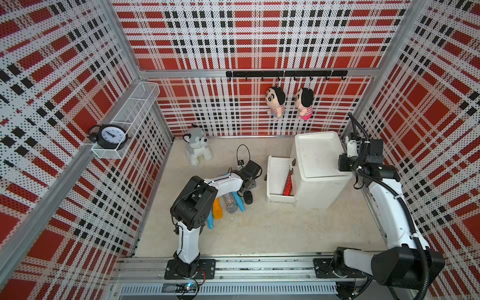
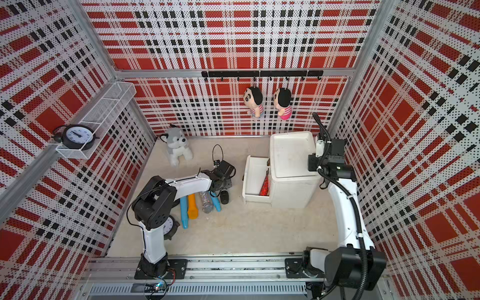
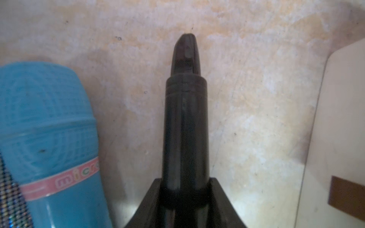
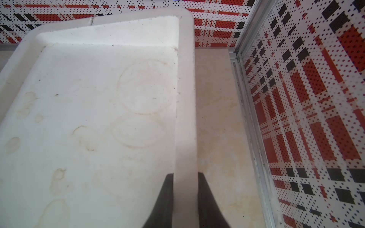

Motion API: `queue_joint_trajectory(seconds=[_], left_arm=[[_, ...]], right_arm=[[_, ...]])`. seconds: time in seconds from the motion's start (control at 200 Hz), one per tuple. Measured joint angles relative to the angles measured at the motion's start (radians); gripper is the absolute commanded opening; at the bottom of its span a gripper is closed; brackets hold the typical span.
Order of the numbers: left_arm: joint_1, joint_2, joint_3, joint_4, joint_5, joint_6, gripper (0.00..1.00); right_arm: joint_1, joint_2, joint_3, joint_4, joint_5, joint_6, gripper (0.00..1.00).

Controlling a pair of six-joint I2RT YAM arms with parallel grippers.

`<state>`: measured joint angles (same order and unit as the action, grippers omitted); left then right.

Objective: Take the microphone out of the drawer
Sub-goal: Place the microphone at the center of the board.

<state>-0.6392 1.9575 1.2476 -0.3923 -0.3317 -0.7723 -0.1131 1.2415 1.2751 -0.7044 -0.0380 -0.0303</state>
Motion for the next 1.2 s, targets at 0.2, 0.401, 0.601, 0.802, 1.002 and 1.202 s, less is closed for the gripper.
queue_joint_trajectory(seconds=[0.2, 0.401, 0.601, 0.802, 1.002, 1.202], left_arm=[[-0.021, -0.003, -0.029, -0.001, -0.043, -0.012, 0.00], [-0.042, -0.020, -0.056, -0.022, -0.098, -0.023, 0.00], [-0.047, -0.034, -0.078, -0.051, -0.143, -0.031, 0.00], [-0.047, -0.040, -0.089, -0.069, -0.174, -0.032, 0.00], [-0.045, -0.054, -0.102, -0.090, -0.178, -0.031, 0.06], [-0.040, -0.055, -0.102, -0.095, -0.177, -0.031, 0.24]], right_arm=[[0.001, 0.000, 0.000, 0.000, 0.001, 0.000, 0.00], [0.001, 0.000, 0.000, 0.000, 0.002, 0.000, 0.00], [0.002, 0.000, 0.000, 0.000, 0.002, 0.000, 0.00], [0.002, 0.000, 0.000, 0.000, 0.002, 0.000, 0.00], [0.002, 0.000, 0.001, 0.000, 0.002, 0.000, 0.00], [0.002, 0.000, 0.001, 0.000, 0.002, 0.000, 0.00]])
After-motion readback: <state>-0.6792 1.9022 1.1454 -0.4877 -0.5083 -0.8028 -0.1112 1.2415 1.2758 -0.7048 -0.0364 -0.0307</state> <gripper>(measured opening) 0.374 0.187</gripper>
